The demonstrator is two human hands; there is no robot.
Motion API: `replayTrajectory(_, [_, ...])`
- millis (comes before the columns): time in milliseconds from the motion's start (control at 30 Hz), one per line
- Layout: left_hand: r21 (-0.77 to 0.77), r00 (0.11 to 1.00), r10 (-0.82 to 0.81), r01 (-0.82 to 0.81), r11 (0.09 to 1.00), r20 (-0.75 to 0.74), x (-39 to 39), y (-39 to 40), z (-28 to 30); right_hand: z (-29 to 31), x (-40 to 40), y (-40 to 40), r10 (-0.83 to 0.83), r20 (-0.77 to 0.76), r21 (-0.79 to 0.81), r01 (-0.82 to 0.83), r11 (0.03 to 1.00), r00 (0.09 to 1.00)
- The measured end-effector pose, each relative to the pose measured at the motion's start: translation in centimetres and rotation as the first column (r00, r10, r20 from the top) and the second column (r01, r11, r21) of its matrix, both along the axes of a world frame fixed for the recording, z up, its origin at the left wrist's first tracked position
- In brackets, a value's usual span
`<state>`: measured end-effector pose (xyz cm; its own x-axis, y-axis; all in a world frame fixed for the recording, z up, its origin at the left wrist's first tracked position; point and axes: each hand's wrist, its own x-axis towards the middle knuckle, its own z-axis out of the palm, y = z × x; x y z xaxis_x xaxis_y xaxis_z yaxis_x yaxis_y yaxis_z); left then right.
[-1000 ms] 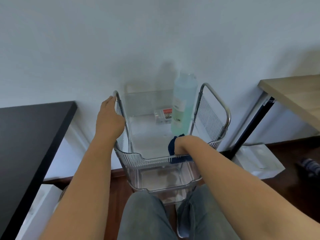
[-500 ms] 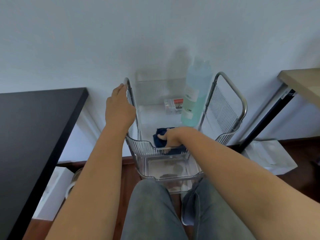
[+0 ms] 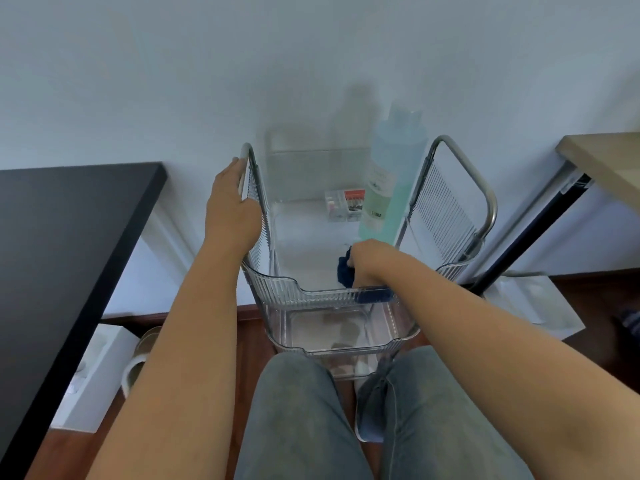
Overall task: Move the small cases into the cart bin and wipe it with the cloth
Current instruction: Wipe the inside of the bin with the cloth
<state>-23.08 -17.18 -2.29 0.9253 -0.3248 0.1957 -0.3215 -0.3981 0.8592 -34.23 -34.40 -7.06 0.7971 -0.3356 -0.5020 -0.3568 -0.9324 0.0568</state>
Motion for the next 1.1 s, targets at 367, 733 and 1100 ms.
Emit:
replayTrajectory(367, [0.068,0.996,0.015,-0.021,0.997,0.091,-0.1,0.0,-0.3,-0.5,6.9,6.2,0.426,0.132,0.11,-0.441,0.891,0.895])
replayTrajectory(733, [0.105,0.99,0.014,-0.029,0.994,0.142,-0.2,0.0,-0.3,-1.5,4.0,2.3,0.478,-0.032,0.273,-0.452,0.849,0.878])
replayTrajectory(1100, [0.067,0.995,0.019,-0.025,0.997,0.094,-0.2,0.0,-0.4,0.7,-2.0,-4.7,0.34,-0.193,0.14,-0.317,0.938,0.92])
